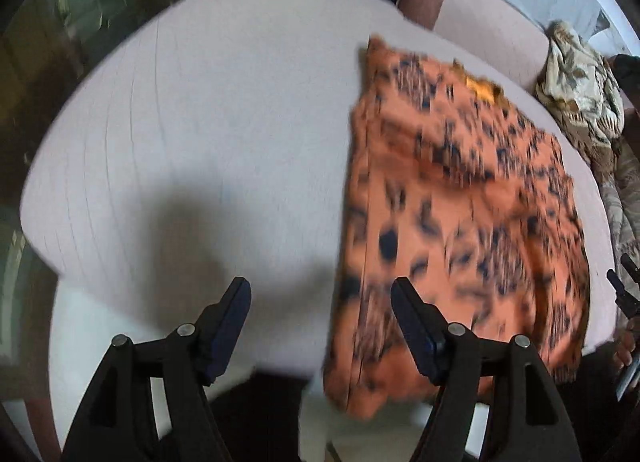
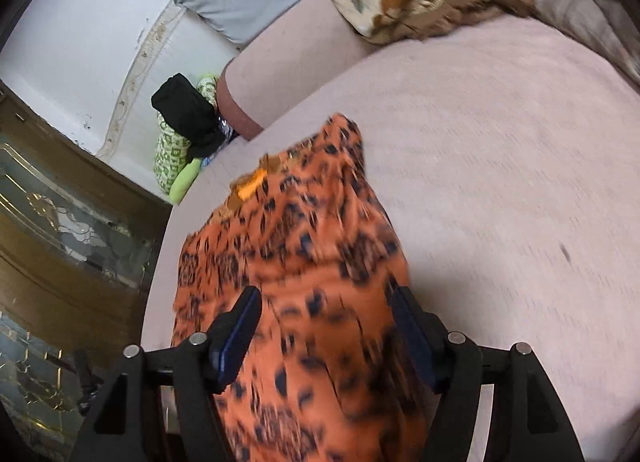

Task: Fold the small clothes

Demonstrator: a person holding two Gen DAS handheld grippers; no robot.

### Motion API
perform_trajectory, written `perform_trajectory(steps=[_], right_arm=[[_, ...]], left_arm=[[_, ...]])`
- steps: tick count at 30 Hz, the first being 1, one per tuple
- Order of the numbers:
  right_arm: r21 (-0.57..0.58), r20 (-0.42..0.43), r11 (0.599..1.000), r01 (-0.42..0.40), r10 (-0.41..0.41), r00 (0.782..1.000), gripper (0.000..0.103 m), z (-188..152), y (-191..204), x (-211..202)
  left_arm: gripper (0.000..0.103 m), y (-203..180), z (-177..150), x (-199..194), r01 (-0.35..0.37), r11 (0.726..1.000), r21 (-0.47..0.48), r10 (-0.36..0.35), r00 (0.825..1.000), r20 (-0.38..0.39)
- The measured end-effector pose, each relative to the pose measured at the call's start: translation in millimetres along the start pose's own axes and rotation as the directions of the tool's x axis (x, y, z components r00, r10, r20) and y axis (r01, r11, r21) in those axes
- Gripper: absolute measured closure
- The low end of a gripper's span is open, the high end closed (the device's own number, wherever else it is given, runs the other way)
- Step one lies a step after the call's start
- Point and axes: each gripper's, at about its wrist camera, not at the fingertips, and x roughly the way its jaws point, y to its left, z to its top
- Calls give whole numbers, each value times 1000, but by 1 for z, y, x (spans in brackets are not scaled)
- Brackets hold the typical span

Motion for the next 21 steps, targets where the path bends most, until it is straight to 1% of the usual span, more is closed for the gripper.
perform_trajectory(steps=[2,4,6,7,8,9,10,11,12,13,14,15,16,17,18,20,21], right_arm=[[0,-16,1000,25,-25,1000,17,-17,-5,-10],[10,-68,999,34,-33,997,17,-34,-8,-15],[12,-137,998,61,-59,989,17,-51,-10,-14],[14,-167,997,78,-75,983,17,-59,-10,-12],[8,-211,995,100,-96,973,17,-68,-8,-9],[-3,-234,993,115,-112,966,17,-73,-6,-5],[-22,-262,990,142,-143,954,17,-80,-5,-1],[-38,-281,984,173,-177,943,17,-87,-4,2],[-46,-296,981,190,-195,935,17,-92,-4,7],[-51,-313,979,199,-205,927,17,-96,-3,14],[-56,-331,976,210,-217,918,19,-100,-5,20],[-56,-346,975,216,-222,911,27,-103,-7,25],[-61,-375,973,221,-227,899,34,-107,-8,32],[-81,-406,971,225,-238,882,49,-112,-8,38],[-110,-414,964,241,-265,871,60,-115,-7,41],[-147,-400,956,255,-293,868,71,-116,-5,38],[-150,-396,958,246,-286,872,85,-115,-4,34]], left_arm=[[30,3,-24,5,26,999,-22,-27,999,-37],[30,-1,-40,17,67,997,-40,-70,995,-76],[30,-5,-52,27,84,995,-50,-89,990,-111],[30,-7,-56,33,83,995,-53,-89,988,-129],[30,-9,-60,38,85,995,-54,-92,985,-145],[30,-9,-62,40,89,994,-56,-96,983,-155],[31,-10,-64,43,99,993,-59,-107,980,-168],[33,-11,-65,44,109,992,-61,-118,979,-168],[49,-12,-65,45,128,990,-59,-136,977,-163],[72,-13,-67,46,156,987,-46,-162,972,-169],[80,-16,-67,49,171,985,-37,-175,968,-182],[86,-17,-67,53,174,984,-35,-178,966,-190],[87,-18,-67,56,172,985,-35,-175,967,-186],[88,-19,-68,57,178,983,-31,-181,966,-184],[90,-21,-69,58,191,981,-27,-192,964,-184],[91,-22,-71,61,210,977,-30,-212,959,-187],[91,-22,-71,62,210,977,-30,-212,959,-189]])
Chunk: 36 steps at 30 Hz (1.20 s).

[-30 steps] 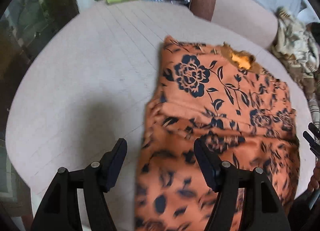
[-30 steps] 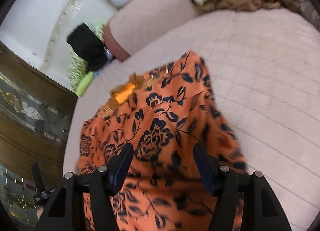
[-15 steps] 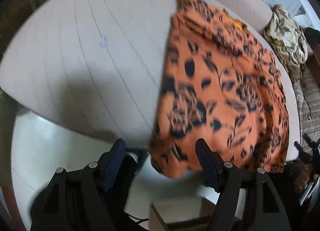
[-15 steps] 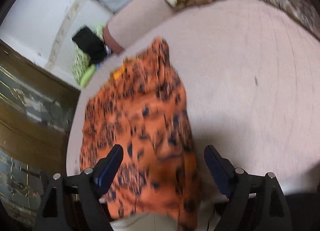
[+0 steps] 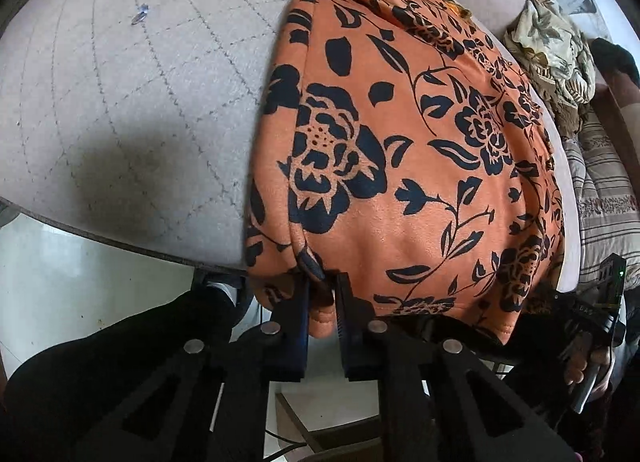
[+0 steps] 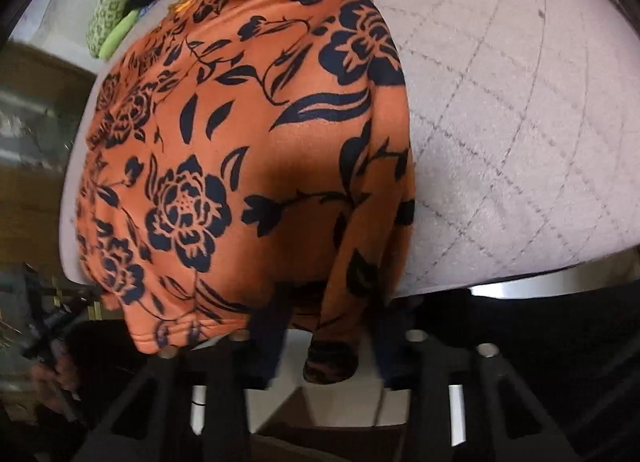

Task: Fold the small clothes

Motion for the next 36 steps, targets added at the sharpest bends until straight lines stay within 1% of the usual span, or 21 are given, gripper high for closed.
perform_trajectory(steps=[2,3,4,5,6,7,11,14,16,17,18,19,20,21,23,24,28,30,31,33,36], right_arm=[[-1,17,1000,-19,19,1000,95,0,-4,-11],[2,28,1000,-30,30,999,95,0,-6,-17],[6,37,999,-42,41,998,95,1,-7,-23],[6,42,999,-53,53,998,95,1,-8,-28],[4,46,998,-59,59,997,95,2,-7,-31],[-1,49,998,-58,58,997,95,2,-8,-33],[-2,22,999,-48,48,999,95,0,-7,-24],[-14,23,999,-45,45,999,95,0,-7,-21],[-23,27,999,-43,43,999,95,0,-13,-22],[-27,28,999,-43,43,999,95,0,-13,-22],[-28,29,999,-43,43,999,95,1,-10,-22],[-28,30,999,-43,44,999,95,1,-9,-22],[-27,32,999,-43,44,999,95,1,-6,-19],[-27,32,999,-41,42,999,95,0,-4,-18],[-26,29,999,-42,43,999,94,1,-5,-19],[-26,29,999,-43,44,999,94,2,-5,-17],[-30,34,996,-79,80,996,94,2,-4,-19],[-26,50,990,-138,139,989,95,5,-2,-28],[-28,58,985,-173,174,983,95,8,-1,-35],[-46,92,968,-247,250,964,95,18,3,-54],[-57,153,942,-332,336,929,95,43,9,-80]], left_arm=[[87,7,0,0,-5,999,-36,4,1000,-15],[77,15,-1,0,-13,998,-64,11,1000,-29],[60,20,-2,0,-18,995,-96,14,999,-39],[52,23,-4,-2,-13,993,-120,8,999,-37],[39,26,-6,-4,-6,990,-141,3,1000,-19],[36,27,-8,-5,-9,989,-147,8,1000,-5],[36,28,-8,-8,-59,987,-150,64,998,23],[36,14,-10,-8,-131,987,-88,136,989,54],[36,5,-12,3,-168,985,-36,169,985,37],[36,5,-12,7,-166,985,-37,167,985,30],[40,4,-12,11,-153,987,-47,154,988,28],[53,5,-11,13,-124,990,-62,126,992,32],[61,9,-10,13,-83,994,-70,86,996,34],[72,8,-11,12,-42,997,-66,45,998,39],[83,6,-15,11,-33,999,-42,35,998,45],[93,4,-17,11,-24,999,-34,25,999,45],[96,-7,-19,2,0,1000,-16,1,999,52],[96,-12,-17,-14,75,997,-6,-75,995,66],[96,-15,-14,-26,124,992,6,-124,989,79],[96,-26,-1,-47,187,982,29,-189,976,111],[96,-35,25,-78,244,968,63,-251,953,168]])
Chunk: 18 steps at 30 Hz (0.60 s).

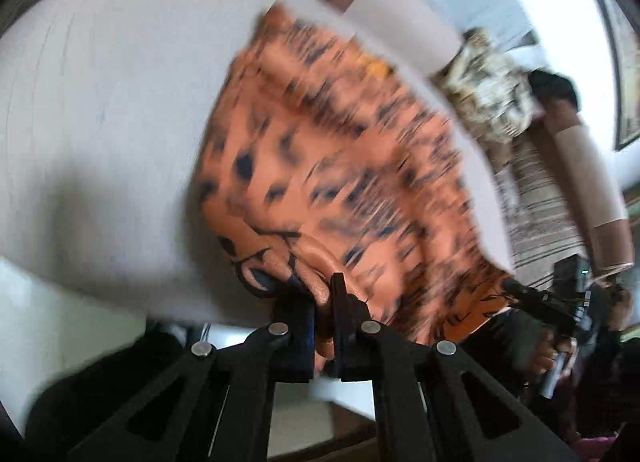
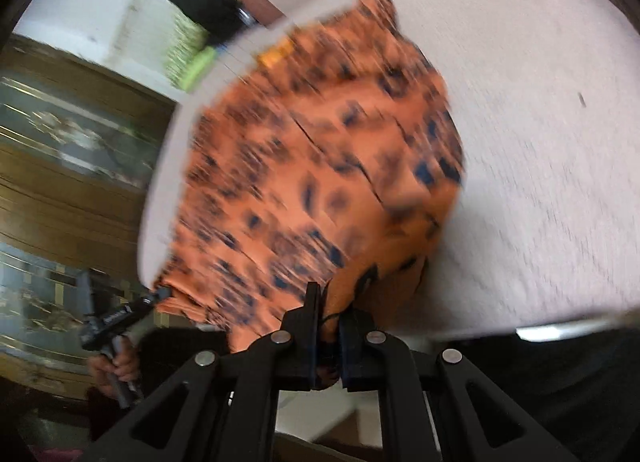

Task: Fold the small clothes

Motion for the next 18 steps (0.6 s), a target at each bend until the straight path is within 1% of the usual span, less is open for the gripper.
perform_trajectory(steps=[2,4,6,8,10,12,14,15,16,17,18], right_arm=[[-2,52,999,-36,37,998,95,25,8,-10],[3,108,999,-45,45,993,95,55,13,-15],[22,171,998,-53,48,984,95,90,15,-16],[45,245,997,-58,45,969,95,129,10,-15],[98,308,992,-81,48,950,95,168,-5,-6],[158,380,983,-98,31,925,95,207,-23,8],[231,435,965,-123,11,900,95,240,-46,28],[268,442,954,-132,0,897,95,253,-56,41],[305,436,942,-140,-8,900,95,264,-67,57],[332,420,934,-132,-21,907,94,275,-75,72],[355,394,930,-98,-54,918,92,285,-83,88]], left_arm=[[96,-3,30,-14,34,999,11,-35,998,43],[96,-7,64,-21,56,998,17,-57,995,79],[96,-11,100,-19,47,999,23,-50,993,105],[96,-9,140,-12,18,999,30,-22,992,126],[96,-1,187,9,10,1000,8,-11,991,137],[96,2,227,29,-13,1000,-1,13,988,151],[96,9,267,58,-23,1000,-20,26,987,157],[96,13,286,74,-34,999,-36,39,986,161],[95,19,306,96,-64,997,-50,72,983,169],[94,25,317,112,-86,994,-66,96,981,170],[94,34,327,130,-100,990,-99,115,980,164]])
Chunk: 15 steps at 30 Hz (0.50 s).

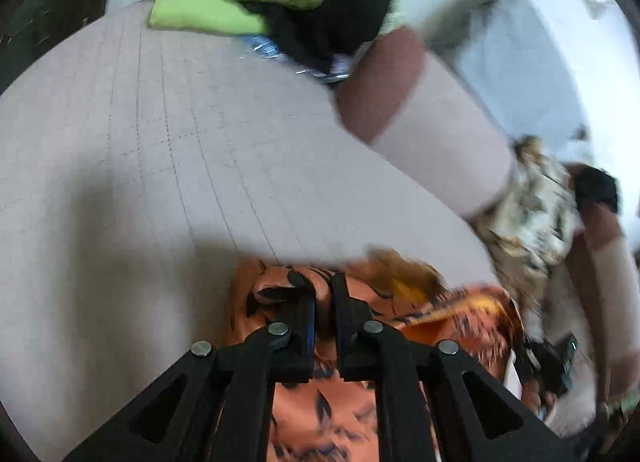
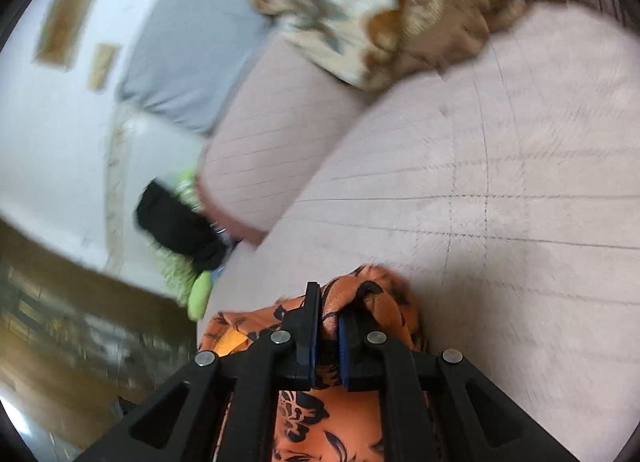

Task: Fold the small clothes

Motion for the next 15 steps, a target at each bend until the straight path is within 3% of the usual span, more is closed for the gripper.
perform_trajectory(steps=[4,6,7,8,10,11,12,13,15], right_arm=[[-25,-46,997,70,-72,996,86,10,-11,42],[-3,-32,999,42,-42,999,83,10,-9,39],[-6,-31,1000,25,-25,999,80,11,-5,35],[-13,-29,1000,-10,10,1000,72,13,-1,30],[-7,34,998,-64,64,997,40,14,2,13],[11,101,996,-85,83,991,9,13,1,-1],[38,186,992,-124,114,976,2,11,0,-19],[52,232,986,-161,145,962,2,10,-1,-30],[42,190,982,-182,171,967,3,10,10,-40]], left_arm=[[93,26,-5,43,-27,991,-129,24,999,-21],[92,33,-13,35,17,989,-147,-10,999,43],[86,36,-16,25,37,988,-153,-25,996,82],[82,37,-18,14,42,986,-162,-25,994,110],[55,37,-26,-25,27,982,-189,22,967,252],[46,35,-32,-43,26,982,-189,35,949,315],[32,31,-40,-64,16,983,-184,56,924,379],[25,24,-51,-84,-14,985,-170,85,902,423],[23,9,-70,-97,-79,990,-114,119,905,408]])
